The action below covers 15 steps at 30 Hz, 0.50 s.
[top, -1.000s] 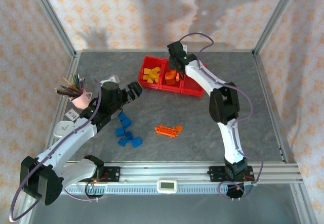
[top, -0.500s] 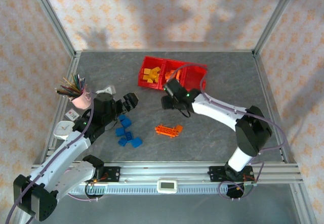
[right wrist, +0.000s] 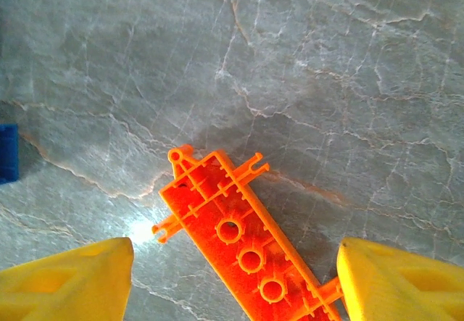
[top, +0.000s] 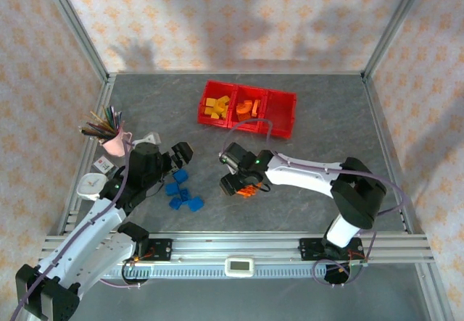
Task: Sort the legos into containers by color
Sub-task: Pick up the lego from the bottom-center of the table.
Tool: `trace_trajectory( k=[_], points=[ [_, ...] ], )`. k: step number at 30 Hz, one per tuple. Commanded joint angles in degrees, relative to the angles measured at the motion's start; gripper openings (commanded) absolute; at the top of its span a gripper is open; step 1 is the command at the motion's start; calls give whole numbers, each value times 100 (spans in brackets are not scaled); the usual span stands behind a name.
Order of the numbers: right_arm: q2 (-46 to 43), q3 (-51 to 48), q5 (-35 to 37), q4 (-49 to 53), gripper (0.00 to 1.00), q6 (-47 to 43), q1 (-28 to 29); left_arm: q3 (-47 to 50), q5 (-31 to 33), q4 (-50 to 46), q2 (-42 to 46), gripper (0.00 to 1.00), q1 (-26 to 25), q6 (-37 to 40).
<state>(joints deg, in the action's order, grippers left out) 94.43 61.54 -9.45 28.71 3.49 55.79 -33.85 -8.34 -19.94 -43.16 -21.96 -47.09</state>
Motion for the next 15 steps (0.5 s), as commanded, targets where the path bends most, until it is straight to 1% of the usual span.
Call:
trace_trajectory(
  k=[1, 5, 7, 10, 15],
  points=[
    [193, 176, 89, 409, 74, -457, 99, 86, 148, -165, 140, 99, 44, -99],
    [246, 131, 117, 584, 75, -750, 211, 102, 210, -230, 200, 99, 44, -114],
    [321, 137, 288, 606, 75, -785, 213, 128, 201, -199, 202, 99, 42, -134],
    [504, 254, 515, 680, 74, -851, 207, 139, 217, -203, 202, 99, 42, -156],
    [829, 526, 644, 748, 74, -938, 207, 105, 421, -364, 302, 100, 42, -210]
  ],
)
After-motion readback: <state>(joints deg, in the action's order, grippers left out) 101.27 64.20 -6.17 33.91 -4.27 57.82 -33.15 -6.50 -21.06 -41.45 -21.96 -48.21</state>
